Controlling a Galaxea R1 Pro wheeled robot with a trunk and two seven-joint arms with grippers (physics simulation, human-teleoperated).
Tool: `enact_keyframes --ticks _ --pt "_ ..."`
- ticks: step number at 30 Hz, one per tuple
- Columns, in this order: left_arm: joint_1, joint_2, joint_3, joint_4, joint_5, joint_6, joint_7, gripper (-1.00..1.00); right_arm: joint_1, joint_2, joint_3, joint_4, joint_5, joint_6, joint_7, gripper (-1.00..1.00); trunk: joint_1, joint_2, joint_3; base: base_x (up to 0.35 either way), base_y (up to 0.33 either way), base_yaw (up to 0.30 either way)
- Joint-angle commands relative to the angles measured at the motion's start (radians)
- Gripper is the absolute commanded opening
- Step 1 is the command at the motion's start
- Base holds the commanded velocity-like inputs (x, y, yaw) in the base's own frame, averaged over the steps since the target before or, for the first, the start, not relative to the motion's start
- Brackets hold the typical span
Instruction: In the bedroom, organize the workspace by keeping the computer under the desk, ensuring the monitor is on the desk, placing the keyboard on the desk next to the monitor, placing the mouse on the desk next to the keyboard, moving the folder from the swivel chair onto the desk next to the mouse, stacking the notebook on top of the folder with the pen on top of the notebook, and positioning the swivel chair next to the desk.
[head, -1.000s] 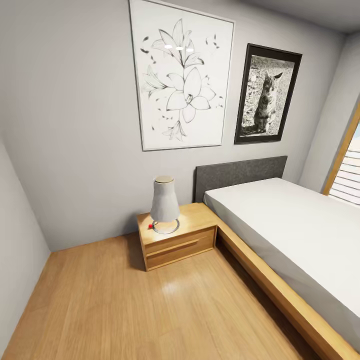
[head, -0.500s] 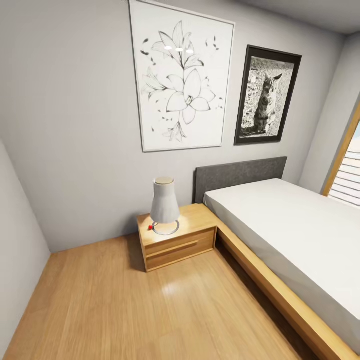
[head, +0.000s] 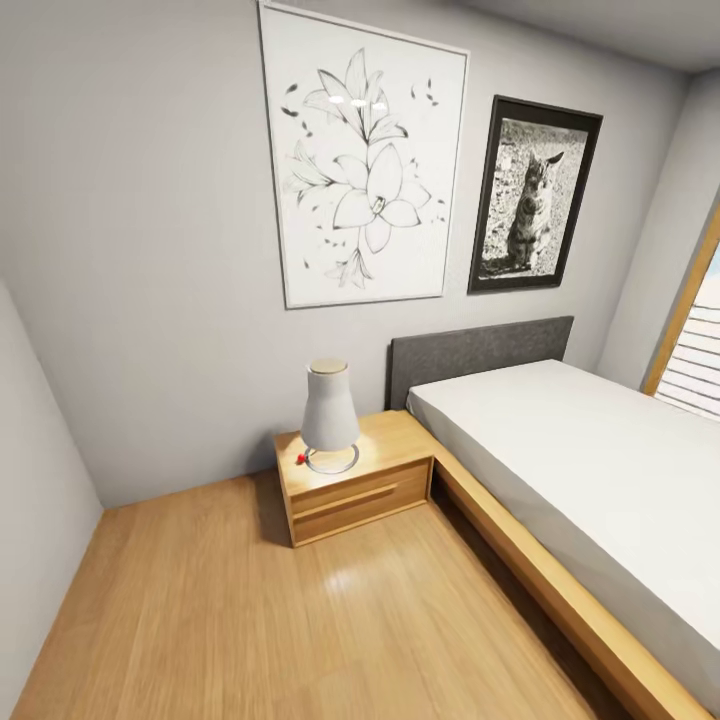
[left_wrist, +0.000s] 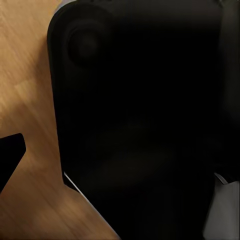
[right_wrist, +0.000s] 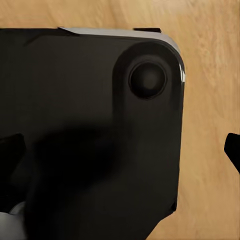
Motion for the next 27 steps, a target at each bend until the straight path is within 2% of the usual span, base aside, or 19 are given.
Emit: enact_keyframes --ticks 1,6,8,12,17,22,24,25,27 --pt "0.0 0.0 0.0 -0.001 0.0 0.0 0.001 1.0 0.0 0.0 -0.001 -0.002 0.0 -0.004 0.0 1.0 -0.004 0.007 0.002 0.0 0.0 0.0" --pt "0.0 0.001 0.0 -0.008 0.001 -0.003 0.001 1.0 0.0 0.001 0.0 -0.06 0.0 -0.021 0.0 1.0 -0.023 0.042 0.018 0.0 0.0 0.0" --pt "0.0 0.001 0.0 -0.036 0.002 -0.004 0.0 1.0 0.0 0.002 0.0 -0.104 -0.002 -0.045 0.0 1.0 -0.031 0.056 0.024 0.0 0.0 0.0" --pt "0.0 0.0 0.0 -0.158 0.003 -0.005 0.0 1.0 0.0 0.006 0.001 -0.189 -0.004 -0.089 0.0 1.0 -0.046 0.084 0.037 0.0 0.0 0.0" --pt "0.0 -0.014 0.0 -0.35 0.003 -0.007 0.001 1.0 -0.001 0.01 0.002 -0.368 -0.005 -0.169 0.001 1.0 -0.046 0.084 0.037 0.0 0.0 0.0" --pt "-0.002 -0.013 0.001 -0.467 0.01 -0.006 0.0 1.0 -0.029 0.007 0.002 -0.466 -0.003 -0.209 0.001 1.0 -0.054 0.098 0.043 0.0 0.0 0.0" --pt "-0.002 -0.011 0.001 -0.471 0.032 -0.007 -0.003 1.0 -0.062 0.004 0.001 -0.477 -0.004 -0.232 0.001 1.0 -0.061 0.112 0.049 0.0 0.0 0.0" --pt "-0.003 -0.01 0.001 -0.458 0.054 -0.01 -0.005 1.0 -0.079 0.003 0.0 -0.473 -0.003 -0.255 0.001 1.0 -0.065 0.119 0.052 0.0 0.0 0.0" --pt "-0.003 -0.006 0.002 -0.429 0.09 -0.05 -0.008 1.0 -0.097 0.003 0.0 -0.421 -0.003 -0.324 0.001 1.0 -0.073 0.133 0.059 0.0 0.0 0.0"
